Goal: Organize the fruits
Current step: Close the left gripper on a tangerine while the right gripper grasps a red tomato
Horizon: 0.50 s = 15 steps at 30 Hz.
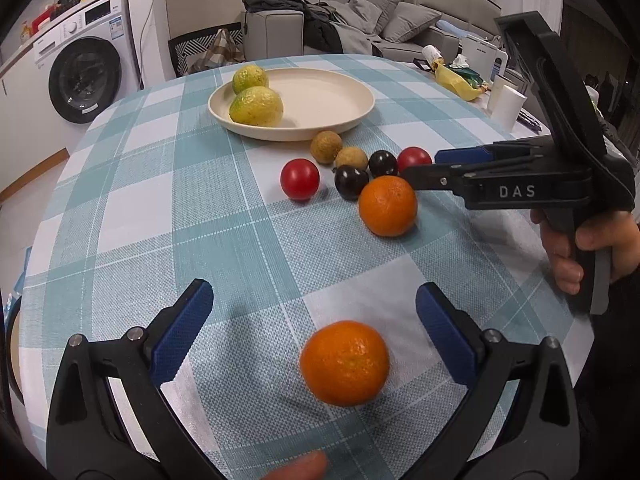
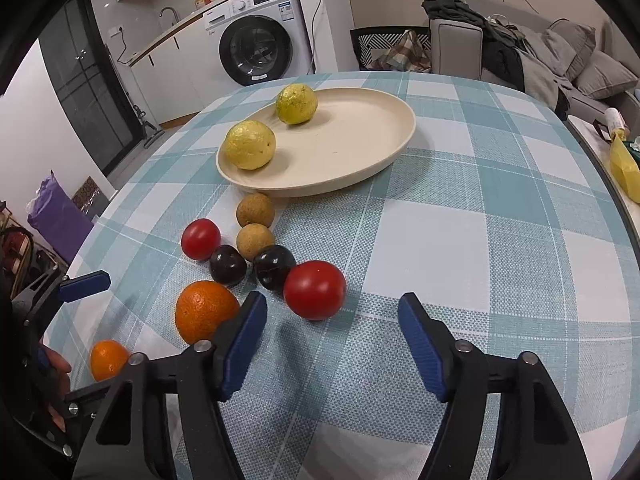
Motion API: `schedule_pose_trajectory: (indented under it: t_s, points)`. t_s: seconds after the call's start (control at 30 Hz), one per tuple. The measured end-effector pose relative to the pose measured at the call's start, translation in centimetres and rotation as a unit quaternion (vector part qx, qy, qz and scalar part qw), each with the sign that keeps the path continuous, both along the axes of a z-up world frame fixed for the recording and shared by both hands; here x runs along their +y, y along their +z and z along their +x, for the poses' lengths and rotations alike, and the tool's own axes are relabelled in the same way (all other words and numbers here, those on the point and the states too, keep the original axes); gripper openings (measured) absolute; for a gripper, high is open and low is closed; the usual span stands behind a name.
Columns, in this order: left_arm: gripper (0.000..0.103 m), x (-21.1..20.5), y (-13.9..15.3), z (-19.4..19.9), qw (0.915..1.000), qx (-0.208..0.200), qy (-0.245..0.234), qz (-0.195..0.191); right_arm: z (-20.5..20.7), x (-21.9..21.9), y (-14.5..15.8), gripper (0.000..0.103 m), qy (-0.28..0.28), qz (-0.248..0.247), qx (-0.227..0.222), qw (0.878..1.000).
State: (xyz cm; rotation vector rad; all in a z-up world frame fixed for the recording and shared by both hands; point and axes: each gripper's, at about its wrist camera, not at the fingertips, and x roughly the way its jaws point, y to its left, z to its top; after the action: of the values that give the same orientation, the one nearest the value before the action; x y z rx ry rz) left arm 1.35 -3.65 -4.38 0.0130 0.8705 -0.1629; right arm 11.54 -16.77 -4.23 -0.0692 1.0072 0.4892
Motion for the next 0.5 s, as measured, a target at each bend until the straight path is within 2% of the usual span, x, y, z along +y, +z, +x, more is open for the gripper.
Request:
schedule_pose_trajectory:
  t_s: [0.13, 0.3, 0.37, 0.5]
  points:
    - [0.098, -0.2, -0.5, -0.2, 0.9999, 0.009, -0.011, 0.0, 0.1, 0.5, -0.1, 0.058, 0.006, -0.007, -0.005, 1.0]
    - [0.079, -0.8, -1.0, -0.3, 0.9992, 0.026, -0.029, 0.0, 0.2, 0.8, -0.1, 0.052, 0.01, -0.012, -0.008, 1.0]
    - [0.076, -1.0, -1.1, -0.4, 0.999, 0.026, -0.036, 0.004, 0.2, 0.8, -0.1, 0.047, 0.012, -0.012, -0.008, 1.0]
    - [0.063, -1.4, -1.1, -0.6, 0.9987, 0.022, -0.046, 0.008, 0.1, 0.8, 0.0, 0.043, 0.013, -0.01, -0.007, 1.0]
